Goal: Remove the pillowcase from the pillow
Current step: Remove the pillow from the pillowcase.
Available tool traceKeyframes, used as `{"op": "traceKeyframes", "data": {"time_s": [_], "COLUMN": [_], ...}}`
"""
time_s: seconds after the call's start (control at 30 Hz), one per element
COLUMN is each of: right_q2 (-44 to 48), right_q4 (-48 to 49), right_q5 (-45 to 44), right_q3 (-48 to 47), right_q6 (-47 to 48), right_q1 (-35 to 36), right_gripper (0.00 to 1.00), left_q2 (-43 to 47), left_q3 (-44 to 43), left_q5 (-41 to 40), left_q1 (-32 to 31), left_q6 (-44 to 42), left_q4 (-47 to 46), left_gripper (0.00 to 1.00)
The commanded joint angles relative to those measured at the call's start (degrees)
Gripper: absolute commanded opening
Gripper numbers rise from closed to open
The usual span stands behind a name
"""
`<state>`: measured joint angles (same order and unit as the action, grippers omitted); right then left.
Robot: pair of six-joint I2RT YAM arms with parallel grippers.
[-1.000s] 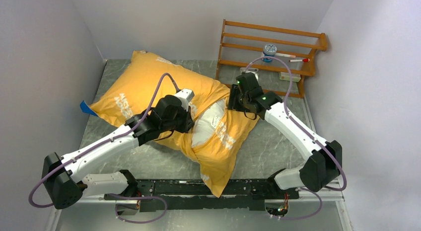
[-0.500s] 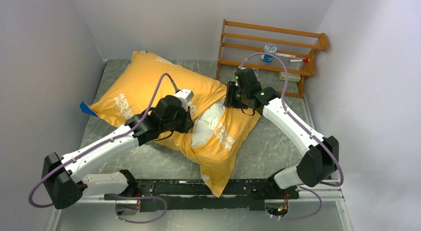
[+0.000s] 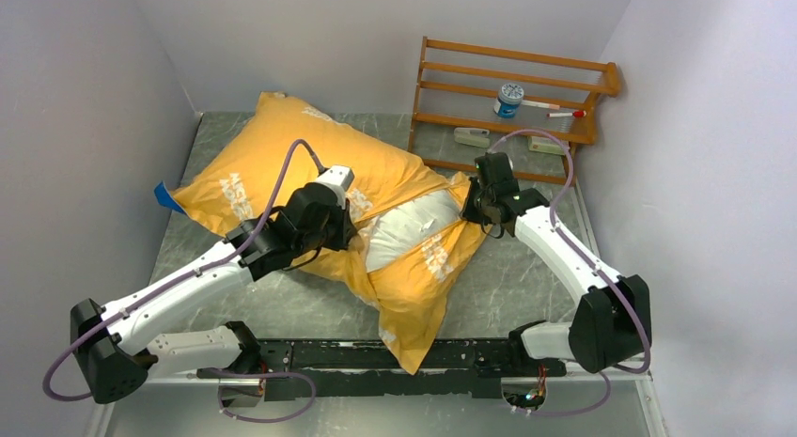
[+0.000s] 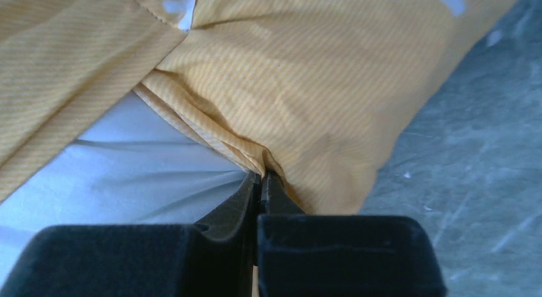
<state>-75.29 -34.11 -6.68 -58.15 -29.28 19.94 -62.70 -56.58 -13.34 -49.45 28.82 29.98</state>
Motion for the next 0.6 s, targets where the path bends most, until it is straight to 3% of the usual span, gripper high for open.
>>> {"op": "traceKeyframes", "data": {"time_s": [0.0,0.07,0.2,0.3,0.57], "right_q2": [-0.01,1.55,4.37,5.80,9.41], "right_q4": [-1.55,0.56,1.74,1.76,4.76], "right_q5": [5.20,8.00,8.27,8.76,12.52], "right_q3": [6.07,8.21,10.70,11.49,14.19], "right_q6": [-1.43,-2.56,-2.48,-1.69,-6.06], "right_q1": [-1.07,-0.49,-0.27,-0.30,-0.50], "right_gripper": [0.00,0.00,0.00,0.00,0.00], "left_q2": [-0.43,-2.55,-9.50,-15.64,-33.12], "left_q3": [-1.46,-4.03,-13.17,-21.64,-38.83], "left_q5": [5.13,7.89,6.71,4.41,-1.05], "left_q1": [0.08,-0.06,-2.42,-4.74,-8.90], "left_q6": [-4.32,-5.91,-9.75,-12.84,-20.47], "left_q4": [-0.13,-1.42,-1.11,-0.37,7.13], "left_gripper": [0.05,0.05,0.42,0.59,0.67]}}
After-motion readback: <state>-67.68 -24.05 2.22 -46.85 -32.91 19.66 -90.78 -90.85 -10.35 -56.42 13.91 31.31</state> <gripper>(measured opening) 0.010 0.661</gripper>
